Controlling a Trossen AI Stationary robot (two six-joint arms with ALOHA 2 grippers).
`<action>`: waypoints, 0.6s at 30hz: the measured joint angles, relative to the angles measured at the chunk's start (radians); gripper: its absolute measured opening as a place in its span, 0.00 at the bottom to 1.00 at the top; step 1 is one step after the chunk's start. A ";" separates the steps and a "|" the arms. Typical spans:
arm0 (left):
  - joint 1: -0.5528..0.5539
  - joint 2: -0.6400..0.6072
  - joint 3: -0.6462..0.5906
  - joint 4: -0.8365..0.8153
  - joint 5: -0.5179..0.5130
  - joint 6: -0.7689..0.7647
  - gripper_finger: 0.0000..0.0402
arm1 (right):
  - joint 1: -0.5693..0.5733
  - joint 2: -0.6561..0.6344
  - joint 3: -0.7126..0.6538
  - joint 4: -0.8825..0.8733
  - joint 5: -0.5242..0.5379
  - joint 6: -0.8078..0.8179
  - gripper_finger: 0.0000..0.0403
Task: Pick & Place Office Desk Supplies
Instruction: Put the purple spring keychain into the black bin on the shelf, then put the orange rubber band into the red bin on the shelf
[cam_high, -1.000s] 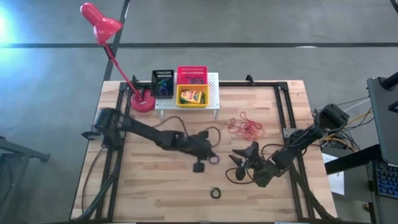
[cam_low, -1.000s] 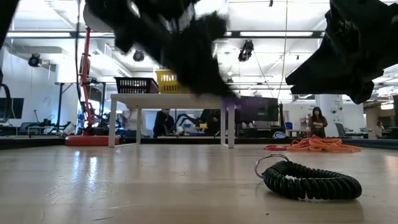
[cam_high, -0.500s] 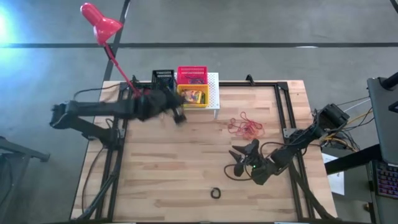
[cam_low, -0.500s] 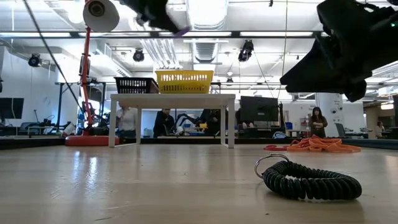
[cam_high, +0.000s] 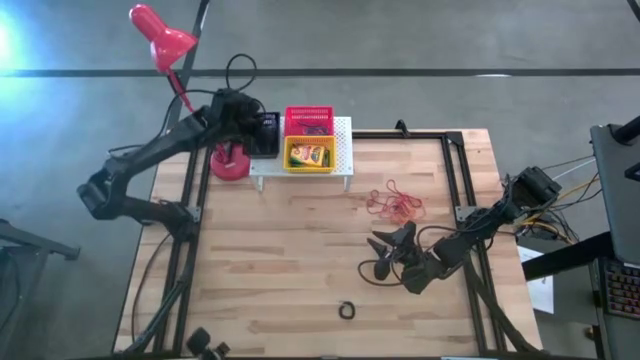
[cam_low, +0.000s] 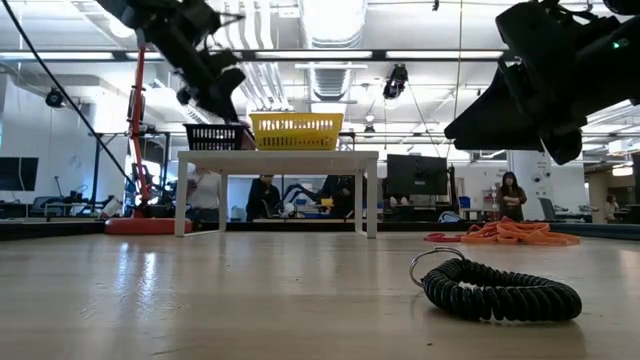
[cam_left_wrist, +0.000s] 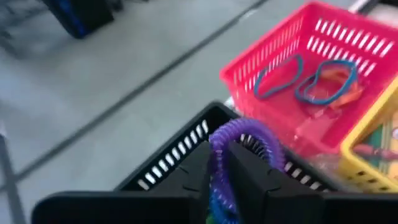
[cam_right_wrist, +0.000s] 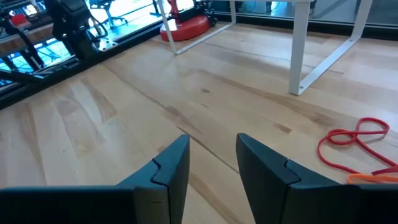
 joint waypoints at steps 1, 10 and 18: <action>0.012 0.008 -0.001 -0.008 0.019 0.000 0.18 | 0.000 0.000 0.000 0.000 0.000 0.000 0.32; 0.014 0.036 0.007 -0.038 0.019 -0.006 0.44 | 0.000 -0.001 0.000 -0.001 -0.001 -0.026 0.31; -0.078 -0.066 0.041 -0.069 0.072 -0.049 0.51 | -0.009 -0.040 0.000 -0.010 -0.007 -0.047 0.31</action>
